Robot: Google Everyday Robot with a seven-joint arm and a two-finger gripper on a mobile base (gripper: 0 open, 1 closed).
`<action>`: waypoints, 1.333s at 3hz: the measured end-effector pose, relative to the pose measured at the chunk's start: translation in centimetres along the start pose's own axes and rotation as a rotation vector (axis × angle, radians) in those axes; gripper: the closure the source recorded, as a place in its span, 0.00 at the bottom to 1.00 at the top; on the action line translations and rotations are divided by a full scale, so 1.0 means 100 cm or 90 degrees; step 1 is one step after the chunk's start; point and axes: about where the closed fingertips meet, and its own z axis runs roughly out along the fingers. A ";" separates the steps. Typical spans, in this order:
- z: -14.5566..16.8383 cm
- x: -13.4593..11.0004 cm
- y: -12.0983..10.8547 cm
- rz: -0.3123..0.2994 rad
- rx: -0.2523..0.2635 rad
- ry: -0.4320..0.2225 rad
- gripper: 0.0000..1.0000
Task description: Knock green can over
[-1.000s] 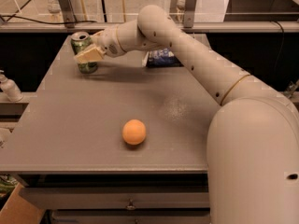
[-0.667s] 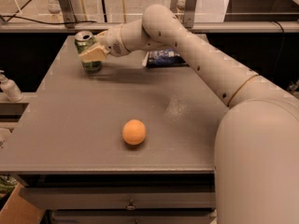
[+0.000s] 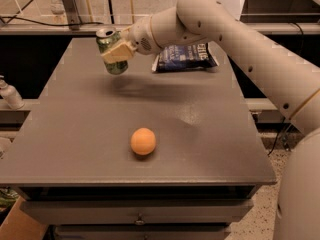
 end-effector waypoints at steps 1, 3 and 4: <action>-0.033 0.002 0.024 -0.034 -0.003 0.092 1.00; -0.064 0.022 0.059 -0.151 -0.027 0.350 1.00; -0.060 0.037 0.071 -0.192 -0.061 0.437 1.00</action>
Offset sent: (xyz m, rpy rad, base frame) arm -0.0841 -0.0719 0.0113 -0.6665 -0.0894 0.0539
